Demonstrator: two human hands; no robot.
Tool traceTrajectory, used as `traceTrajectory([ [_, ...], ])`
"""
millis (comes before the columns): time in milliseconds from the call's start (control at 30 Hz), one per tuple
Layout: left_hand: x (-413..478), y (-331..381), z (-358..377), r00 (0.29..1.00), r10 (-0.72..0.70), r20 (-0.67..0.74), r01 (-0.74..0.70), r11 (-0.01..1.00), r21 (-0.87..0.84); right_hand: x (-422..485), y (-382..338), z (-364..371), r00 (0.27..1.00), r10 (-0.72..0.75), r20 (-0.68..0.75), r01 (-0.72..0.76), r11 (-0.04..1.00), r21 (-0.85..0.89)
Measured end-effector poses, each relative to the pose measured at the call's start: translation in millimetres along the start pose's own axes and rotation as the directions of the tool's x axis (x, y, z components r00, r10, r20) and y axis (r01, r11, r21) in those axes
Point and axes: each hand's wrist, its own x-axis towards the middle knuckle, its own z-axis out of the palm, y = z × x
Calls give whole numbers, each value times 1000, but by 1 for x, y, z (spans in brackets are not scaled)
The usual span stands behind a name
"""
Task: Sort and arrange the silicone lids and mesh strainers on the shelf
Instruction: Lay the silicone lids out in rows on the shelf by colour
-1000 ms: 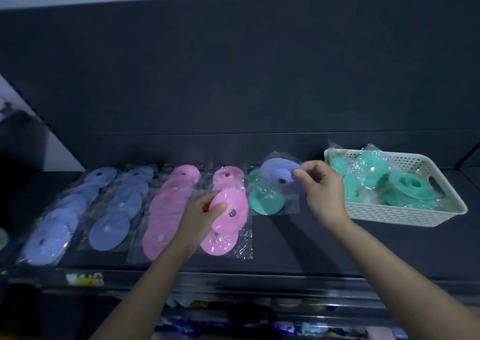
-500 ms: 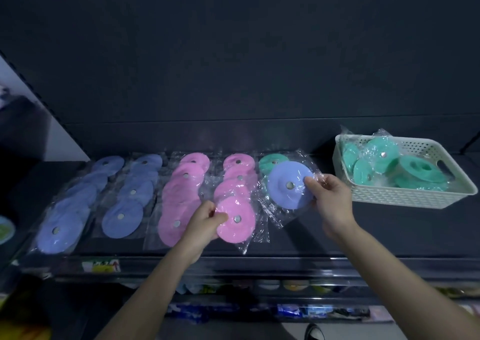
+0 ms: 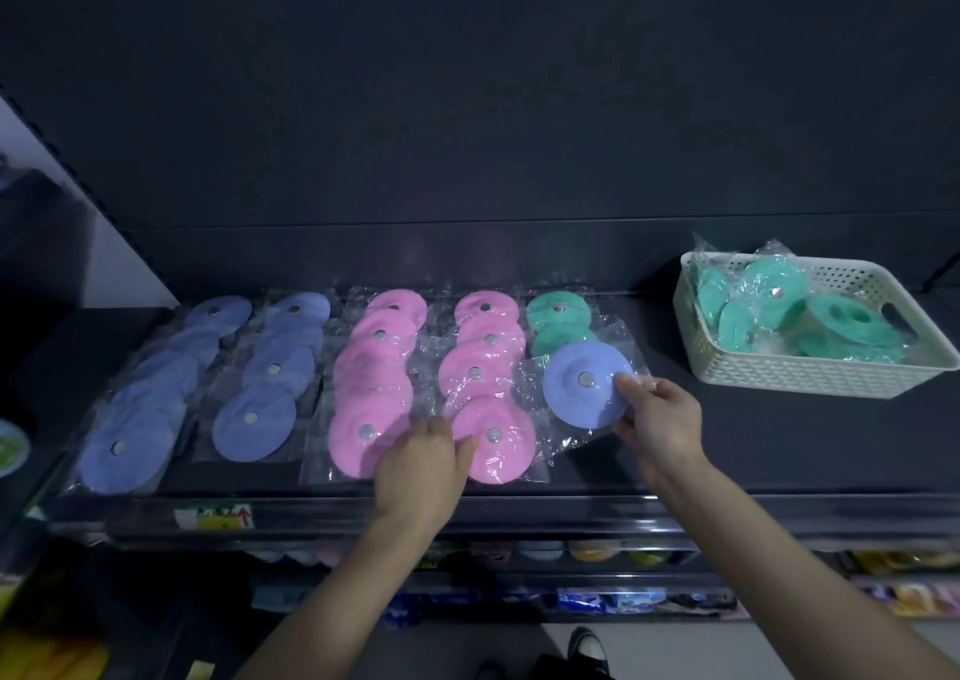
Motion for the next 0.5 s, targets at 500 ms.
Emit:
traceTrajectory([
  [500, 24, 1, 20, 938, 278, 208, -260, 959, -109, 14, -7, 7, 984, 159, 80, -171, 970, 174],
])
